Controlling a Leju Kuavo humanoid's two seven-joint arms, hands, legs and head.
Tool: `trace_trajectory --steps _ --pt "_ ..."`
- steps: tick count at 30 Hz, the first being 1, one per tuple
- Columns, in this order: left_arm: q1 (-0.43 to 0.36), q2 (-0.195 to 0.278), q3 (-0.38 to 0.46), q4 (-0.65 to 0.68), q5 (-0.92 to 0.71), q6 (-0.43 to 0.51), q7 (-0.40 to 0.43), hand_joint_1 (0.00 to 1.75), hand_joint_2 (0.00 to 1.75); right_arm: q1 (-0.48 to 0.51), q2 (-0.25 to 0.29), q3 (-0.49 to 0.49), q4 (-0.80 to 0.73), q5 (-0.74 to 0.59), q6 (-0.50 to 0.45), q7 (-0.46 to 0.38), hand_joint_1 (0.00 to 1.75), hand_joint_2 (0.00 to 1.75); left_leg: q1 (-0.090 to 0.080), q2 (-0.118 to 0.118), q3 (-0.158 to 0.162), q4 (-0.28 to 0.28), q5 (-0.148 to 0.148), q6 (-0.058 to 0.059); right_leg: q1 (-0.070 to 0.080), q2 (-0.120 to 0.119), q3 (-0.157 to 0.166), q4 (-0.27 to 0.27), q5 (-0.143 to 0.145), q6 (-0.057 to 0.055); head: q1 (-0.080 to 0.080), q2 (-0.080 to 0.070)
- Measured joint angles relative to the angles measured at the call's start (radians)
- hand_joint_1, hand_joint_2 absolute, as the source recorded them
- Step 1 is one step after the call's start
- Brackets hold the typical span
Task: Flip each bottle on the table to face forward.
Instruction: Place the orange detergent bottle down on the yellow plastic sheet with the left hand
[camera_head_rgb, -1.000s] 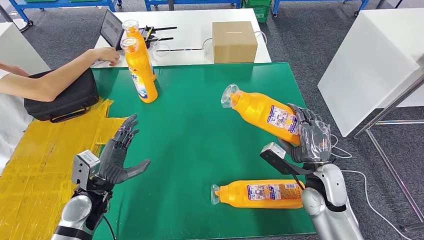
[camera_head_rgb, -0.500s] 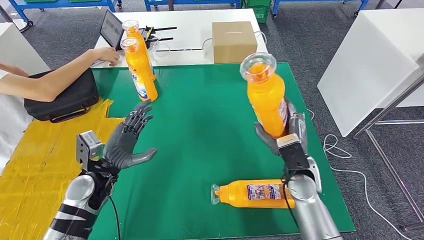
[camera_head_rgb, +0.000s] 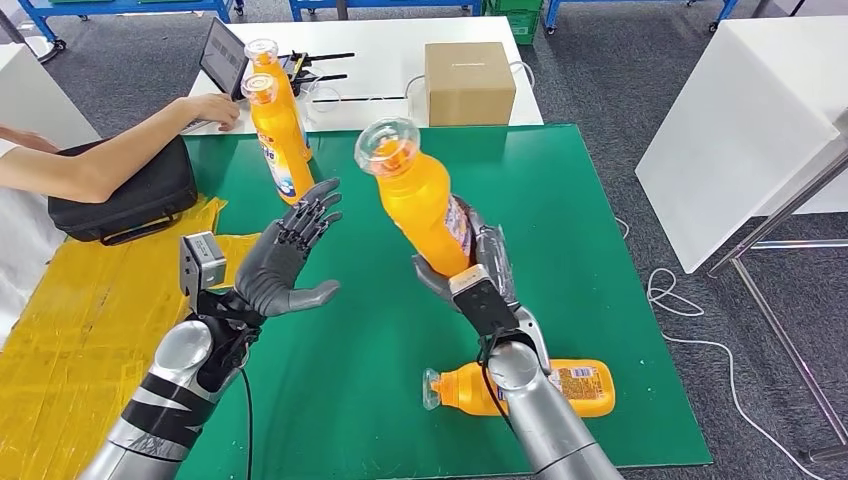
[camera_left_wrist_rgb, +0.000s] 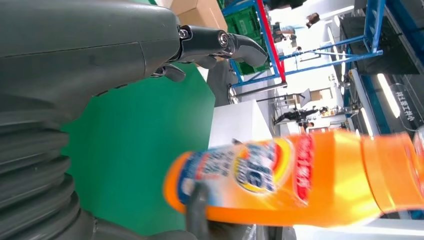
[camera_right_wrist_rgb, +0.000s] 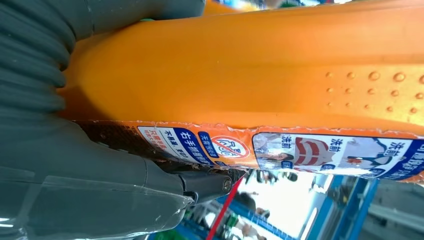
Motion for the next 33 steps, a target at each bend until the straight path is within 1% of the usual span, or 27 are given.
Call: trace_trajectory --steps 7,15,22,33 --pt "-0.009 -0.010 -0.038 0.004 -0.004 0.000 -0.017 0.00 1.75 -0.040 0.042 0.064 0.086 0.029 -0.002 0.004 1.75 1.75 0.000 0.000 0.000 0.000 0.000 0.000 0.000 0.000 0.000 0.000 0.000 0.000 0.000 0.000" --pt "-0.012 -0.021 -0.064 0.003 -0.015 0.007 -0.032 0.00 1.75 -0.077 0.059 0.090 0.152 0.034 -0.010 0.010 1.75 1.75 0.000 0.000 0.000 0.000 0.000 0.000 0.000 0.000 0.000 0.000 0.000 0.000 0.000 0.000" --pt "-0.013 -0.025 -0.070 0.004 -0.014 0.007 -0.035 0.00 1.75 -0.094 0.065 0.098 0.183 0.042 -0.015 0.012 1.75 1.75 0.000 0.000 0.000 0.000 0.000 0.000 0.000 0.000 0.000 0.000 0.000 0.000 0.000 0.000" --pt "-0.025 -0.033 -0.069 0.013 0.025 0.010 -0.035 0.00 1.75 -0.145 0.101 0.161 0.322 0.136 -0.041 0.024 1.75 1.75 0.000 0.000 0.000 0.000 0.000 0.000 0.001 0.000 0.000 0.000 0.000 0.000 0.000 0.000"
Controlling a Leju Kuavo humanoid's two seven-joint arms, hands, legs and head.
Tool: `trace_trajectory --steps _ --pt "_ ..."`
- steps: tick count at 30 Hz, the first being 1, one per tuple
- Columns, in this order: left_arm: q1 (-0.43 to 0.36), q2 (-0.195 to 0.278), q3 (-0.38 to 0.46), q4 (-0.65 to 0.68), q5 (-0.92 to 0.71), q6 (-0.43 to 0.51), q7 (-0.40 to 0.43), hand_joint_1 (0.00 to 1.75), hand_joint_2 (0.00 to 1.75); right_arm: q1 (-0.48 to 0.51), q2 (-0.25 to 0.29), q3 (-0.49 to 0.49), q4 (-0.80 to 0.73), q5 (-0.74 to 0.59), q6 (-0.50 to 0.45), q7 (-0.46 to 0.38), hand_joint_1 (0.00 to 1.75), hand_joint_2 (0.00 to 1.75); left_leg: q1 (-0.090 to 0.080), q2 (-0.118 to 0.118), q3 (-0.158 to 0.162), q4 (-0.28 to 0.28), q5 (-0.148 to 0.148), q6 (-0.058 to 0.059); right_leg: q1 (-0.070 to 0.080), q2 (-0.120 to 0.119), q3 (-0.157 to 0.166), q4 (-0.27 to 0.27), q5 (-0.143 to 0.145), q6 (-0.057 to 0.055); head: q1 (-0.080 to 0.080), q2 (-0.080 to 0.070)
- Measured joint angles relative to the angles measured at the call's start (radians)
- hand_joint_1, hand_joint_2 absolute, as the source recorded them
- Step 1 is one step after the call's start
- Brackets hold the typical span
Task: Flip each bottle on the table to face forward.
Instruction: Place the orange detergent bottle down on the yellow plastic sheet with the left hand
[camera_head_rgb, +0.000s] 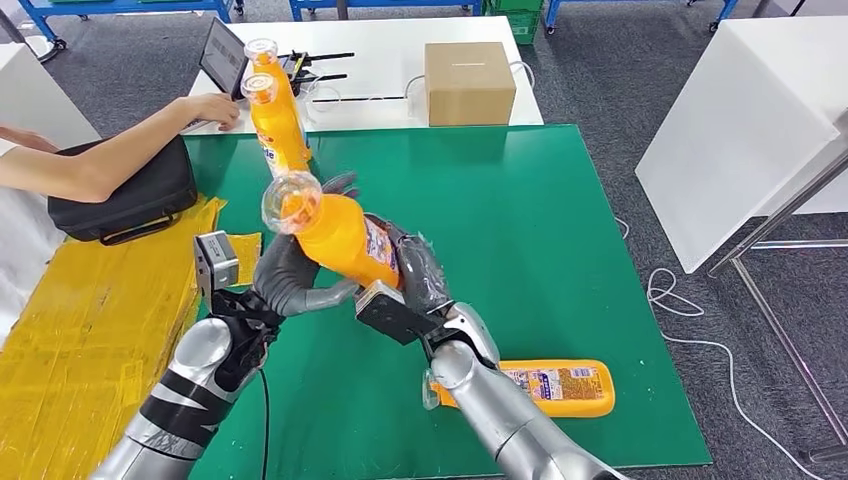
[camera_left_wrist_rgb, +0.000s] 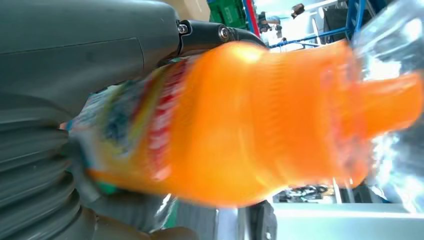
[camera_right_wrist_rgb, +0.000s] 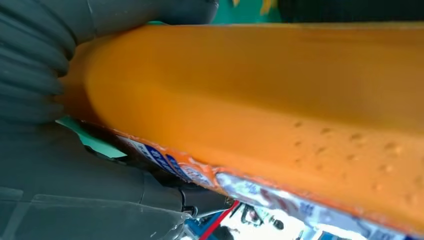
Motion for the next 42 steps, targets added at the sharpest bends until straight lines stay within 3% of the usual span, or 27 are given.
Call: trace_trajectory --steps 14,15,18,19,42 --pt "-0.003 -0.013 0.036 0.063 0.110 0.051 0.037 0.00 1.75 -0.010 0.011 0.075 0.037 0.098 -0.013 0.057 1.75 1.75 0.000 0.000 0.000 0.000 0.000 0.000 0.000 0.000 0.000 0.000 0.000 0.000 0.000 0.000" --pt "-0.004 -0.017 0.043 0.072 0.126 0.055 0.042 0.08 1.75 -0.010 0.012 0.077 0.039 0.098 -0.013 0.059 1.75 1.75 0.000 0.000 0.000 0.000 0.000 0.000 0.000 0.000 0.000 0.000 0.000 0.000 0.000 0.000" --pt "-0.004 -0.032 0.066 0.099 0.173 0.068 0.050 1.36 1.75 -0.012 0.014 0.082 0.049 0.097 -0.014 0.063 1.75 1.75 0.000 0.000 0.000 0.000 0.000 0.000 0.000 0.000 0.000 0.000 0.000 0.000 0.000 0.000" --pt "-0.004 -0.037 0.072 0.107 0.184 0.072 0.051 1.72 1.75 -0.013 0.015 0.083 0.052 0.096 -0.014 0.064 1.75 1.75 0.000 0.000 0.000 0.000 0.000 0.000 0.000 0.000 0.000 0.000 0.000 0.000 0.000 0.000" --pt "-0.003 -0.064 0.098 0.137 0.208 0.104 0.052 1.75 1.75 -0.012 0.018 0.088 0.071 0.019 -0.016 0.064 1.75 1.75 0.000 0.000 0.000 0.000 0.000 0.000 0.000 0.000 0.000 0.000 0.000 0.000 0.000 0.000"
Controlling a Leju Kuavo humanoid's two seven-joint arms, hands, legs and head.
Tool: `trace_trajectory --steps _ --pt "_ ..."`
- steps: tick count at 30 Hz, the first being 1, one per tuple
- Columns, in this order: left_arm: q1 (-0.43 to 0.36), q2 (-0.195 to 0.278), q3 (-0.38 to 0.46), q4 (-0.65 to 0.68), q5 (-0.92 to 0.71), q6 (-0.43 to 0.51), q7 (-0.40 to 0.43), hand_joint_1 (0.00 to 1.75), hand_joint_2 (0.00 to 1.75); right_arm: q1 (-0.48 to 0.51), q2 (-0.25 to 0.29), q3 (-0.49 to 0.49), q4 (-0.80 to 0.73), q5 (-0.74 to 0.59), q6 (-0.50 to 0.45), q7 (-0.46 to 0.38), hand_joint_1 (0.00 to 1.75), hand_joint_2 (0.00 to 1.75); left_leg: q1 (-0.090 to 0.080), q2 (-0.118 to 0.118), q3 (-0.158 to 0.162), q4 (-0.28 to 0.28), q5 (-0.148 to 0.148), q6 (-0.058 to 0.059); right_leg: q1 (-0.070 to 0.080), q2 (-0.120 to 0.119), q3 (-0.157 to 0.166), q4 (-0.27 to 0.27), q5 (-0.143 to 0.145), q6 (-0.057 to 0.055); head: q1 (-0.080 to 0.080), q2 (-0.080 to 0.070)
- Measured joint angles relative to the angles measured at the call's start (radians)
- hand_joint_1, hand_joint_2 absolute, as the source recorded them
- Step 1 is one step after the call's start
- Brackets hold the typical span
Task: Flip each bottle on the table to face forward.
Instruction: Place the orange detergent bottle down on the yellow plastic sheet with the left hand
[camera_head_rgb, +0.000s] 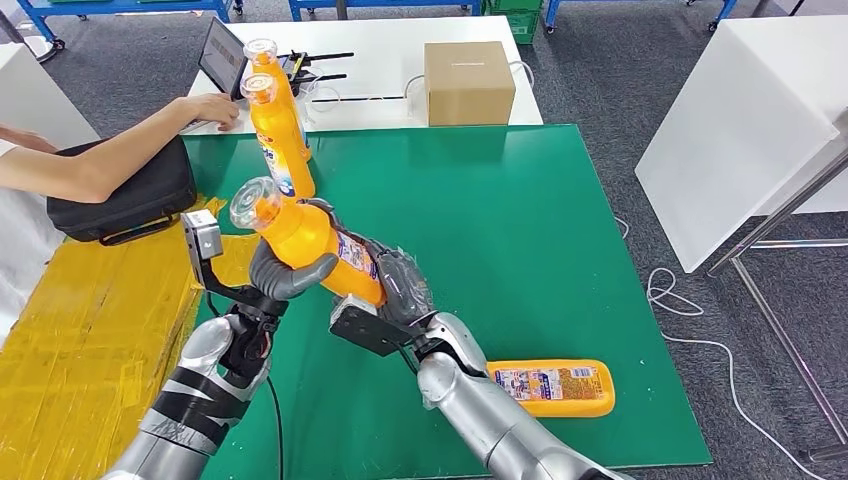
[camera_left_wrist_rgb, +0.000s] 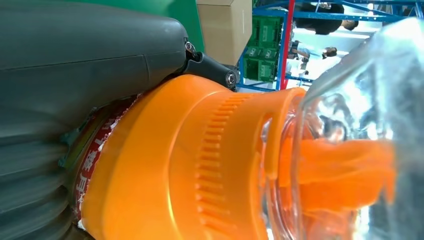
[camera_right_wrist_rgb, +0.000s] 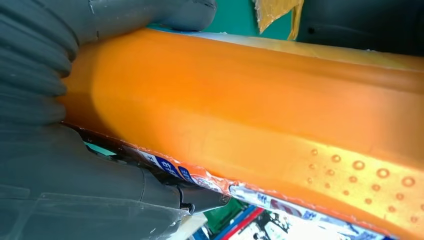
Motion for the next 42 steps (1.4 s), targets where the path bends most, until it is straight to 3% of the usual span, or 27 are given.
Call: trace_trajectory --steps 6,10,11,20,22,26,28,36,42 --pt "0.000 -0.001 0.002 -0.008 -0.015 0.008 0.000 1.75 1.75 0.036 -0.021 -0.025 -0.082 -0.108 0.044 -0.006 1.69 1.75 0.000 0.000 -0.001 0.000 0.000 0.000 0.000 0.000 0.000 0.000 0.000 0.000 0.000 0.000" --pt "0.000 -0.002 0.002 -0.021 -0.021 0.011 -0.001 1.75 1.75 0.060 -0.038 -0.034 -0.141 -0.137 0.058 -0.009 0.06 1.75 0.000 0.000 0.000 0.000 0.000 0.000 -0.001 0.000 0.000 0.000 0.000 0.000 0.000 0.000" --pt "0.000 -0.001 0.004 -0.023 -0.027 0.017 -0.003 1.75 1.75 0.069 -0.042 -0.037 -0.159 -0.152 0.061 -0.011 0.00 1.75 0.000 0.000 0.000 0.000 0.000 0.000 -0.001 0.000 0.000 0.000 0.000 0.000 0.000 0.000" --pt "-0.002 0.077 0.093 -0.045 -0.098 0.087 -0.008 1.75 1.75 0.191 -0.175 -0.097 -0.513 -0.385 0.202 -0.002 0.00 1.75 0.000 0.000 0.000 0.000 0.000 0.000 0.000 0.000 0.000 0.000 0.000 0.000 0.000 0.000" --pt "-0.012 0.096 0.112 -0.045 -0.185 0.155 -0.017 1.75 1.75 0.213 -0.207 -0.110 -0.584 -0.438 0.240 0.002 0.00 1.75 0.000 0.000 0.000 0.000 0.000 0.000 0.000 0.000 0.000 0.000 0.000 0.000 0.000 0.000" --pt "-0.055 0.126 0.133 -0.031 -0.481 0.399 -0.041 1.75 1.75 0.247 -0.271 -0.140 -0.698 -0.495 0.272 0.007 0.00 1.75 0.000 0.000 0.000 0.000 0.000 0.000 -0.001 0.000 0.000 0.000 0.000 0.000 0.000 0.000" --pt "-0.076 0.137 0.140 -0.020 -0.566 0.460 -0.044 1.75 1.75 0.259 -0.295 -0.155 -0.738 -0.506 0.278 0.007 0.00 1.75 0.000 0.000 0.000 0.000 0.000 0.000 -0.001 0.000 0.000 0.000 0.000 0.000 0.000 0.000" --pt "-0.112 0.154 0.143 0.014 -0.670 0.502 -0.027 1.75 1.75 0.276 -0.336 -0.176 -0.807 -0.508 0.282 0.004 0.00 1.75 0.000 0.000 0.000 0.000 0.000 0.000 -0.001 0.000 0.000 0.000 0.000 0.000 0.000 0.000" --pt "-0.192 0.194 0.117 0.139 -1.066 0.551 0.110 1.75 1.75 0.287 -0.361 -0.211 -0.844 -0.470 0.266 -0.017 0.00 1.75 0.000 0.000 0.000 0.000 0.000 0.000 0.000 0.000 0.000 0.000 0.000 0.000 0.000 0.000"
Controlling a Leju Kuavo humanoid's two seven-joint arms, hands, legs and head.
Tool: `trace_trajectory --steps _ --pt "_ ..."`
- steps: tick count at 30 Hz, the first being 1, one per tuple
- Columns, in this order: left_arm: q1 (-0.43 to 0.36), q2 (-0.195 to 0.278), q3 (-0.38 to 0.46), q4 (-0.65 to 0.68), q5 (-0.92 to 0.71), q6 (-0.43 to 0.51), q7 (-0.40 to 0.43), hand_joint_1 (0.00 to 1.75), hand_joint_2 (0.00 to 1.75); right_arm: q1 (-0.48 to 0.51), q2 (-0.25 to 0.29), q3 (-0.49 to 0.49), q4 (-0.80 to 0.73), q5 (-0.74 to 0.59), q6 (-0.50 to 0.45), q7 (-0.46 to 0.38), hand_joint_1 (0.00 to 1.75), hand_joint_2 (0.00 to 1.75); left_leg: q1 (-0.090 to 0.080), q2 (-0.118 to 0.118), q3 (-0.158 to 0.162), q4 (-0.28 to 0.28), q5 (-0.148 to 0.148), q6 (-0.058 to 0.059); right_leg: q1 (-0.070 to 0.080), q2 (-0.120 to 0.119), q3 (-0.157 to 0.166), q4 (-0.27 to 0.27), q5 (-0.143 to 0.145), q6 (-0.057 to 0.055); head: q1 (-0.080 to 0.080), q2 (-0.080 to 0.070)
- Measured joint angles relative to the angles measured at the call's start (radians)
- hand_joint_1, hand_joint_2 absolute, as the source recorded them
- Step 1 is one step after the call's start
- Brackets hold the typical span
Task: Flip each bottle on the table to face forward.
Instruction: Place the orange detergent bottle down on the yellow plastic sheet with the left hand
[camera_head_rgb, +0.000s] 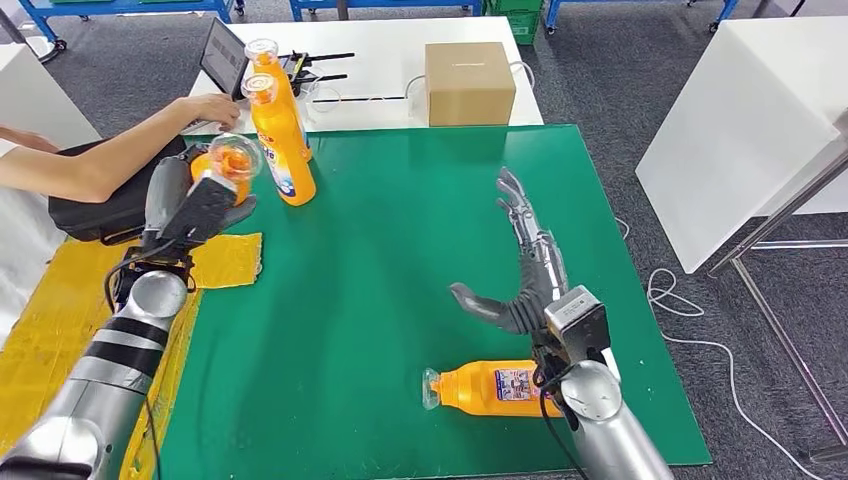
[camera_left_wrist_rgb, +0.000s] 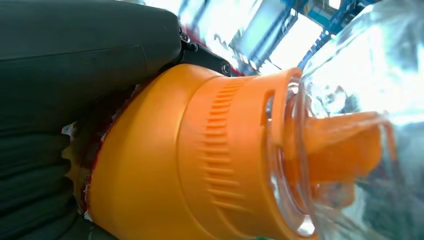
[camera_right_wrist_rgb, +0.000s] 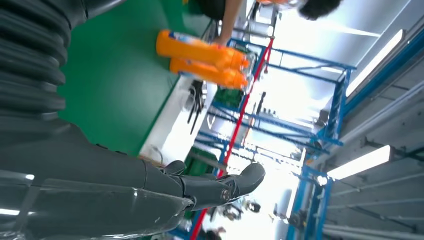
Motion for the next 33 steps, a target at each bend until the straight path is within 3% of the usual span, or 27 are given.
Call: trace_trajectory --steps 4,7,15,33 --pt "-0.057 0.028 -0.070 0.156 -0.395 0.063 0.102 1.75 1.75 0.008 -0.013 -0.045 -0.022 0.011 0.018 -0.013 0.00 1.75 0.000 0.000 0.001 0.000 0.000 0.000 0.000 0.000 0.000 0.000 0.000 0.000 0.000 0.000" --pt "-0.064 0.037 -0.112 0.258 -0.526 0.072 0.133 1.75 1.75 0.022 -0.019 -0.076 -0.034 0.017 0.034 -0.018 0.00 1.75 0.000 0.000 0.000 0.000 0.000 0.000 0.000 0.000 0.000 0.000 0.000 0.000 0.000 0.000" --pt "-0.074 0.042 -0.150 0.360 -0.536 0.076 0.140 1.75 1.75 0.035 -0.023 -0.099 -0.046 0.019 0.039 -0.019 0.00 1.75 0.000 0.000 -0.001 0.000 0.000 0.000 0.000 0.000 0.000 0.000 0.000 0.000 0.000 0.000" --pt "-0.083 0.043 -0.170 0.398 -0.536 0.076 0.140 1.75 1.75 0.036 -0.025 -0.103 -0.050 0.019 0.040 -0.019 0.00 1.75 0.000 0.000 0.000 0.000 0.000 0.000 0.000 0.000 0.000 0.000 0.000 0.000 0.000 0.000"
